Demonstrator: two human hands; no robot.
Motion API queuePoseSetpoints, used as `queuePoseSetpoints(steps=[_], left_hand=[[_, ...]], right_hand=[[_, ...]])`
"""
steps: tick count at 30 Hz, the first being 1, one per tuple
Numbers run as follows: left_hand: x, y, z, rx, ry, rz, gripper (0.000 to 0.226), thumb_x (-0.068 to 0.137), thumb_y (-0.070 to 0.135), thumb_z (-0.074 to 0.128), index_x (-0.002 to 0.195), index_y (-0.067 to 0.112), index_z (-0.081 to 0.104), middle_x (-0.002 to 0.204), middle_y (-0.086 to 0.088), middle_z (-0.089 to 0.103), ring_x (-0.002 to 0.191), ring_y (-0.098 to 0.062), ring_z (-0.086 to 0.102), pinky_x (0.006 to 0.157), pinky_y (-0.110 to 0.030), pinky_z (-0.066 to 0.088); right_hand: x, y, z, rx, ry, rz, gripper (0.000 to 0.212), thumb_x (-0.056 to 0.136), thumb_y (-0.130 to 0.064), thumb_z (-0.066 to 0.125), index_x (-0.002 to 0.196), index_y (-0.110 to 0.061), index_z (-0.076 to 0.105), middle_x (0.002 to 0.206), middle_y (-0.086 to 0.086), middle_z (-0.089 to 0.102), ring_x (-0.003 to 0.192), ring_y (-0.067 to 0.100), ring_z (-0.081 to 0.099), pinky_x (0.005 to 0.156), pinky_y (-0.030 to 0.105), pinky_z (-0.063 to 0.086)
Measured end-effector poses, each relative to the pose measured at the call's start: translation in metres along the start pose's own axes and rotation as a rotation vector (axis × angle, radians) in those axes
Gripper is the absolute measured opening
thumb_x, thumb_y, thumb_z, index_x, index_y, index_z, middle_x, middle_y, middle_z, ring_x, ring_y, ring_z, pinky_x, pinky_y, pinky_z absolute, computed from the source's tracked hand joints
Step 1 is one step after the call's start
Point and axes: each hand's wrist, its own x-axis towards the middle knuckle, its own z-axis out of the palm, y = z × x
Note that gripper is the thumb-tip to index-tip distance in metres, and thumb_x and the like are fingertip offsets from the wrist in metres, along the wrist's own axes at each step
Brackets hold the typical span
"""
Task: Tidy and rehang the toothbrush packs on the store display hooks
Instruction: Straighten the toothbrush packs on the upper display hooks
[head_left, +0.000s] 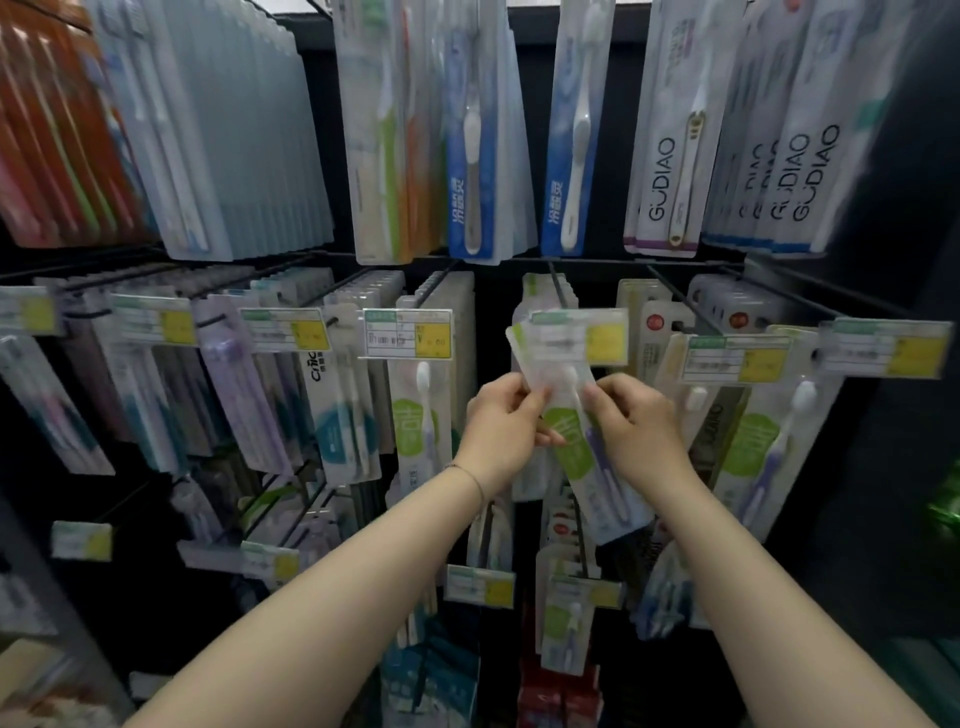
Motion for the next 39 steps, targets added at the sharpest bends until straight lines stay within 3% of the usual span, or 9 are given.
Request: queuePoseSetpoints(steps=[10, 12, 15, 18, 21, 24, 28, 34, 39], left_hand=[[0.005, -0.01, -0.017, 0.187, 0.165, 0.12, 0.026, 0.1, 0.025, 0.046, 0.085, 0.01, 0.059, 0.079, -0.012, 0.067, 0.058, -0.016, 0.065, 0.053, -0.025, 0.049], [0.008, -0.011, -0.021, 0.222, 0.217, 0.102, 0.02, 0.099, 0.022, 0.047, 0.086, 0.015, 0.06, 0.078, -0.01, 0.066, 0.064, -0.023, 0.064, 0.057, -0.028, 0.05], [0.017, -0.013, -0.022, 0.271, 0.234, 0.077, 0.013, 0.099, 0.02, 0.045, 0.095, 0.017, 0.058, 0.082, -0.004, 0.063, 0.075, -0.019, 0.061, 0.056, -0.014, 0.044], [0.029, -0.02, -0.018, 0.32, 0.212, 0.083, 0.024, 0.1, 0.019, 0.042, 0.121, 0.012, 0.052, 0.116, -0.005, 0.057, 0.108, -0.018, 0.054, 0.092, -0.024, 0.044], [0.043, -0.024, -0.01, 0.261, 0.152, 0.012, 0.04, 0.102, 0.019, 0.038, 0.14, 0.011, 0.041, 0.139, -0.006, 0.049, 0.128, -0.02, 0.045, 0.11, -0.038, 0.037], [0.054, -0.023, -0.006, 0.227, 0.153, -0.051, 0.032, 0.1, 0.017, 0.041, 0.13, 0.016, 0.051, 0.126, -0.003, 0.061, 0.116, -0.02, 0.056, 0.1, -0.039, 0.047], [0.059, -0.022, -0.007, 0.278, 0.188, -0.008, 0.016, 0.095, 0.013, 0.049, 0.099, 0.009, 0.064, 0.097, -0.005, 0.068, 0.088, -0.019, 0.061, 0.076, -0.031, 0.05], [0.052, -0.018, -0.009, 0.377, 0.218, 0.067, 0.017, 0.093, 0.012, 0.051, 0.096, 0.009, 0.068, 0.091, -0.005, 0.069, 0.081, -0.016, 0.06, 0.072, -0.031, 0.049], [0.051, -0.014, -0.01, 0.377, 0.223, 0.035, 0.016, 0.093, 0.013, 0.052, 0.092, 0.007, 0.066, 0.088, -0.006, 0.068, 0.082, -0.02, 0.061, 0.073, -0.033, 0.049]], right_hand=[[-0.003, 0.005, 0.011, 0.321, -0.044, 0.152, 0.024, 0.1, -0.021, 0.044, 0.088, -0.013, 0.064, 0.052, -0.002, 0.06, 0.04, 0.017, 0.054, 0.043, 0.029, 0.045], [0.003, 0.012, 0.013, 0.351, 0.071, 0.179, 0.024, 0.101, -0.023, 0.041, 0.095, -0.014, 0.062, 0.067, 0.004, 0.064, 0.039, 0.018, 0.053, 0.045, 0.03, 0.043], [0.02, 0.017, 0.018, 0.376, 0.089, 0.275, 0.019, 0.101, -0.025, 0.042, 0.109, -0.017, 0.058, 0.094, 0.006, 0.065, 0.038, 0.012, 0.051, 0.045, 0.024, 0.043], [0.037, 0.011, 0.024, 0.384, -0.004, 0.328, 0.021, 0.099, -0.021, 0.048, 0.116, -0.019, 0.059, 0.097, 0.002, 0.066, 0.043, 0.007, 0.055, 0.043, 0.016, 0.042], [0.046, 0.004, 0.028, 0.407, -0.074, 0.299, 0.02, 0.096, -0.012, 0.052, 0.103, -0.029, 0.062, 0.093, -0.013, 0.064, 0.077, -0.002, 0.058, 0.064, 0.016, 0.044], [0.051, 0.004, 0.031, 0.415, -0.11, 0.287, 0.023, 0.095, -0.01, 0.054, 0.104, -0.03, 0.06, 0.092, -0.022, 0.059, 0.089, -0.002, 0.054, 0.078, 0.02, 0.042], [0.053, 0.004, 0.033, 0.446, -0.086, 0.313, 0.022, 0.098, -0.008, 0.048, 0.104, -0.027, 0.057, 0.087, -0.021, 0.056, 0.079, -0.005, 0.051, 0.068, 0.014, 0.041], [0.051, 0.006, 0.032, 0.467, -0.095, 0.33, 0.034, 0.098, -0.006, 0.047, 0.085, -0.036, 0.059, 0.085, -0.021, 0.058, 0.081, -0.004, 0.052, 0.079, 0.025, 0.042], [0.049, -0.003, 0.022, 0.444, -0.055, 0.261, 0.031, 0.096, -0.007, 0.049, 0.082, -0.031, 0.062, 0.079, -0.015, 0.063, 0.07, -0.004, 0.057, 0.052, 0.008, 0.043]])
